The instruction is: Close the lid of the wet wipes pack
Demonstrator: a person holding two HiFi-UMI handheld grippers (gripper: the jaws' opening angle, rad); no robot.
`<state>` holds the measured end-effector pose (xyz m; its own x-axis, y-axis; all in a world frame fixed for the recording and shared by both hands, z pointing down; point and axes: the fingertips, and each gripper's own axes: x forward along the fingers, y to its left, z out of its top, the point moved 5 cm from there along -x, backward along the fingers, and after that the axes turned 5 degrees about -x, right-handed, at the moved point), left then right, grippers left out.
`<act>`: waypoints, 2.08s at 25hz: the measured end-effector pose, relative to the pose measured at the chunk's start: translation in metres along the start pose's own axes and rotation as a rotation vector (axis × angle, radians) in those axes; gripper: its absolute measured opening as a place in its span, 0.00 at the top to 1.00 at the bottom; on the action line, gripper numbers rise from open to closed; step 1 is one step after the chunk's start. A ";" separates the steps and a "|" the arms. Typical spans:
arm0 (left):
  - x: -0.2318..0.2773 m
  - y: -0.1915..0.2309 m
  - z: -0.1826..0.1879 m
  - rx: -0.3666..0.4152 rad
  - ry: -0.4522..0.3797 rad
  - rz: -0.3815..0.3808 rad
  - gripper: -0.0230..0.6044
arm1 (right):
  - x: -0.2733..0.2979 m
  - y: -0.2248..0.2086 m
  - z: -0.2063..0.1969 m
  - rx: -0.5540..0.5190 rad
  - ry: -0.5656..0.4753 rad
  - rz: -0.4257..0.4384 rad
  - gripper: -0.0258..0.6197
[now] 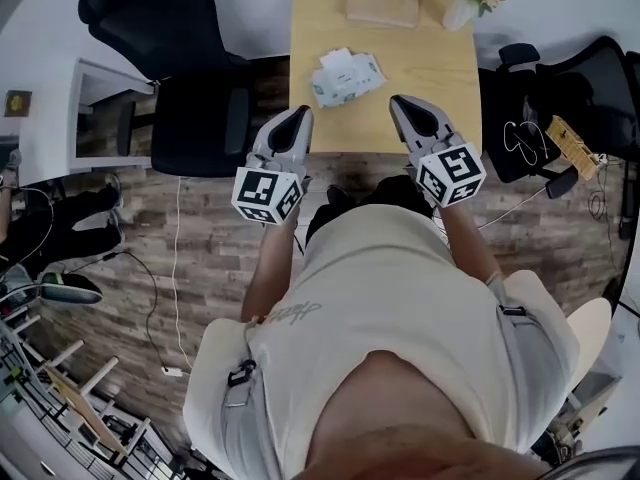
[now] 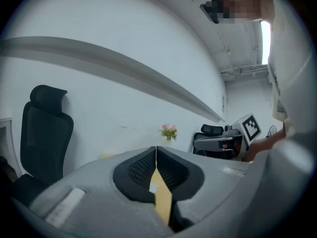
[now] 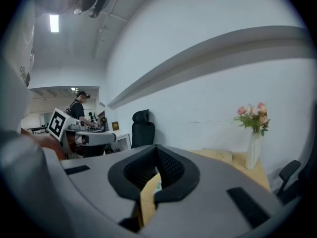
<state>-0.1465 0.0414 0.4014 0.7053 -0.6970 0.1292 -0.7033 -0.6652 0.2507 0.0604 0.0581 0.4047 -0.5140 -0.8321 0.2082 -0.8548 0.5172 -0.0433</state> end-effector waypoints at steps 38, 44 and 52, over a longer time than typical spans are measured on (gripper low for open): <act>0.189 0.040 -0.009 0.131 0.266 0.048 0.94 | 0.128 -0.163 -0.062 0.027 0.180 0.175 0.96; 0.176 0.061 -0.015 0.093 0.255 0.059 0.94 | 0.145 -0.148 -0.048 -0.016 0.189 0.174 0.96; 0.173 0.087 -0.033 0.040 0.248 0.040 0.94 | 0.175 -0.134 -0.053 -0.104 0.248 0.166 0.96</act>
<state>-0.0826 -0.1278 0.4768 0.6734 -0.6396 0.3708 -0.7308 -0.6516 0.2032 0.0888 -0.1461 0.4990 -0.6018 -0.6672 0.4389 -0.7422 0.6702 0.0011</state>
